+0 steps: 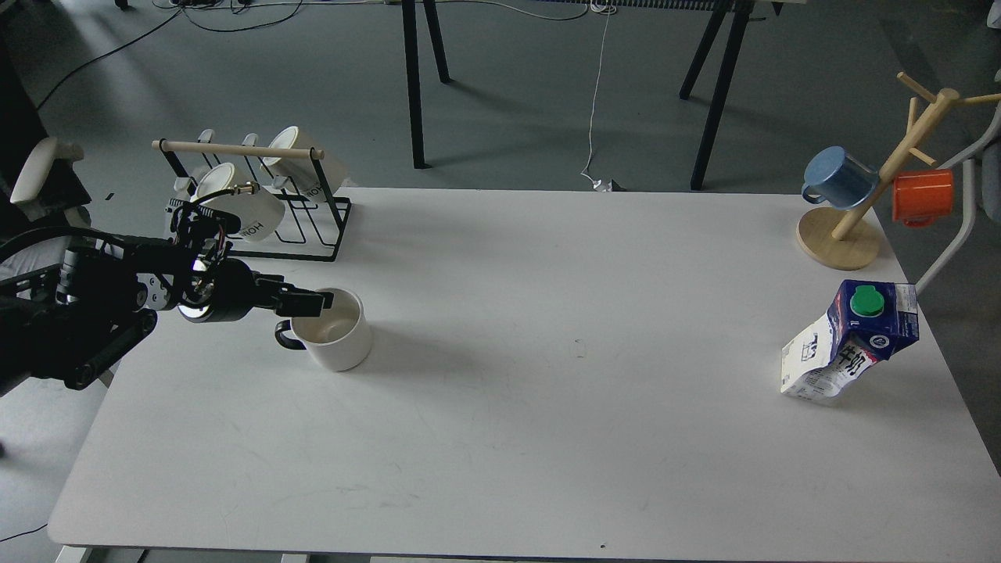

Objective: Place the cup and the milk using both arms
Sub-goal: 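Grasp the white mug's rim with the left gripper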

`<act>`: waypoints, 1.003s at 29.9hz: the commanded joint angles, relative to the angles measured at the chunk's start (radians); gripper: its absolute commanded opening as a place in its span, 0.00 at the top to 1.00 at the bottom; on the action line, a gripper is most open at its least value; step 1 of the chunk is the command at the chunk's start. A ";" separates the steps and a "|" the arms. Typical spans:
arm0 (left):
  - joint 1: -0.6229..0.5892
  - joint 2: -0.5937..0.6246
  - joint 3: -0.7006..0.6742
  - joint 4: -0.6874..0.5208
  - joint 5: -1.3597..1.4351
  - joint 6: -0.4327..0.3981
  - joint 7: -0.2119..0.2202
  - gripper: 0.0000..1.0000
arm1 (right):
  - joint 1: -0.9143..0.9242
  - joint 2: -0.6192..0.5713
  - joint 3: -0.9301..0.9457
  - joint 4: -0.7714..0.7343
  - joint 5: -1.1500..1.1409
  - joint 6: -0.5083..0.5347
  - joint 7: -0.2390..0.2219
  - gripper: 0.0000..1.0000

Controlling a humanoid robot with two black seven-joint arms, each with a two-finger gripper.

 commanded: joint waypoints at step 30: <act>0.055 -0.045 0.048 0.069 -0.002 0.203 0.000 0.74 | -0.018 0.000 0.000 0.006 0.001 0.000 0.001 0.04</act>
